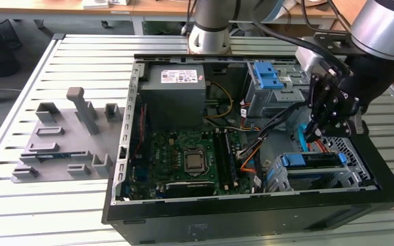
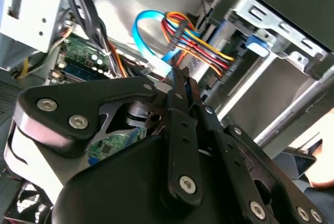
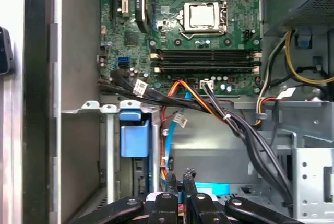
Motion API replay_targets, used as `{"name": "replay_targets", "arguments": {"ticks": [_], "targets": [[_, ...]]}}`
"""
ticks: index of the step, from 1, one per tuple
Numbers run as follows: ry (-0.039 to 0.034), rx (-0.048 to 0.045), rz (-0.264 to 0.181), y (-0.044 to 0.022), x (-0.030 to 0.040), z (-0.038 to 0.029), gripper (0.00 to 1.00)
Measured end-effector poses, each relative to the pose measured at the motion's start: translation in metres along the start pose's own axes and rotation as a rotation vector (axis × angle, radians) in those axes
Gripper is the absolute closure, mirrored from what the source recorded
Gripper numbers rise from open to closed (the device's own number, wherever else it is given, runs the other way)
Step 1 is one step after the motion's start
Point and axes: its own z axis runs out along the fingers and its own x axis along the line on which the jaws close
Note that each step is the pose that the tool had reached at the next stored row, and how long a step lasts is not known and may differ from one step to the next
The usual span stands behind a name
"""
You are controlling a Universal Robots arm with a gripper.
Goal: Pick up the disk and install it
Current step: 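Insert the second disk wire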
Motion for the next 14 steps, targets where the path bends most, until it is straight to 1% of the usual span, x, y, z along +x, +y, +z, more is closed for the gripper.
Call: {"name": "replay_targets", "arguments": {"ticks": [5,11,14], "targets": [[-0.0005,0.0000,0.000,-0.0004,0.0121,0.0020,0.84],[-0.0005,0.0000,0.000,-0.0006,0.0179,0.0034,0.84],[-0.0005,0.0000,0.000,-0.0006,0.0188,0.0036,0.84]]}}
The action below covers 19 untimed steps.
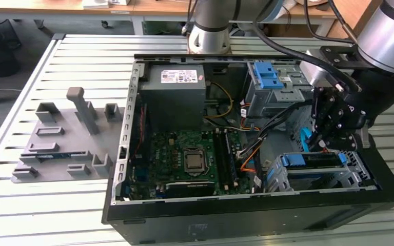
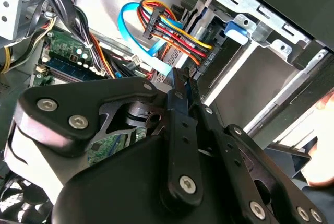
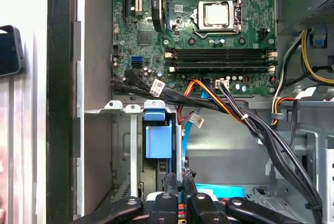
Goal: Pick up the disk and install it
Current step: 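Insert the second disk wire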
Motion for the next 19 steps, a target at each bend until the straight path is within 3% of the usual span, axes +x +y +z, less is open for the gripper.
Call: {"name": "replay_targets", "arguments": {"ticks": [4,9,19], "targets": [[0.0000,0.0000,0.000,0.0000,0.0010,0.0001,0.84],[-0.0001,0.0000,0.000,-0.0002,0.0072,0.0008,0.84],[-0.0001,0.0000,0.000,-0.0014,0.0100,0.0019,0.84]]}}
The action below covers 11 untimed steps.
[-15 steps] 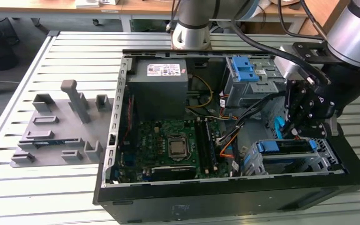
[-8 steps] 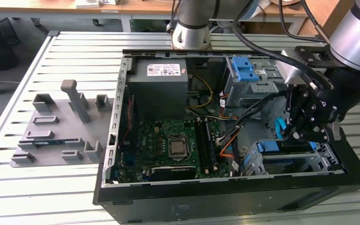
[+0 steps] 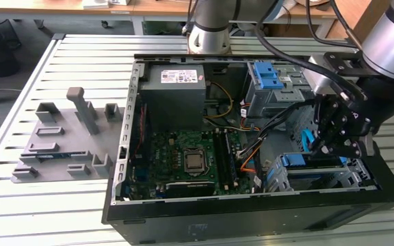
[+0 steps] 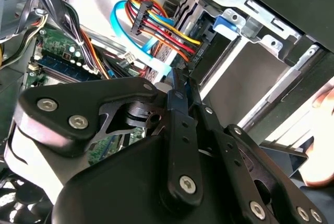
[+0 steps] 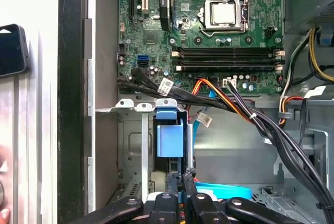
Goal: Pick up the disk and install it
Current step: 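Insert the second disk wire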
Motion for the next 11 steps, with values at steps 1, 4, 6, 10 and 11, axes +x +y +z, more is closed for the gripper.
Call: {"name": "replay_targets", "arguments": {"ticks": [1,4,6,10,11], "targets": [[0.0000,0.0000,0.000,0.0000,0.0008,0.0002,0.84],[-0.0002,0.0000,0.000,-0.0003,0.0021,0.0005,0.84],[-0.0009,0.0000,0.000,-0.0008,0.0021,0.0006,0.84],[-0.0071,-0.0002,0.001,-0.0017,0.0022,0.0009,0.84],[-0.0084,-0.0002,0.001,-0.0017,0.0021,0.0010,0.84]]}}
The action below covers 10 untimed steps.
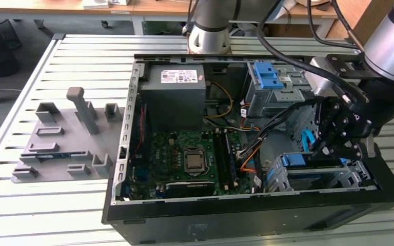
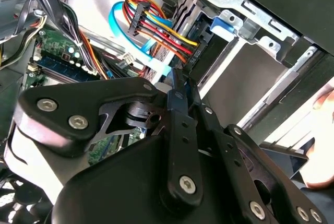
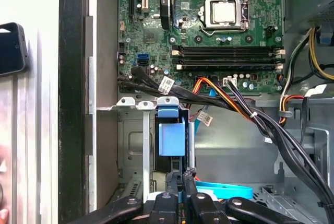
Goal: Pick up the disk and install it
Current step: 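Insert the second disk wire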
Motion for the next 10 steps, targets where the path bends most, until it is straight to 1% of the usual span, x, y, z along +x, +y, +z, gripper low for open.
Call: {"name": "replay_targets", "arguments": {"ticks": [4,10], "targets": [[-0.0021,-0.0001,0.000,-0.0001,0.0005,0.0006,0.84],[-0.0016,0.0000,0.001,-0.0002,0.0020,0.0016,0.84]]}}
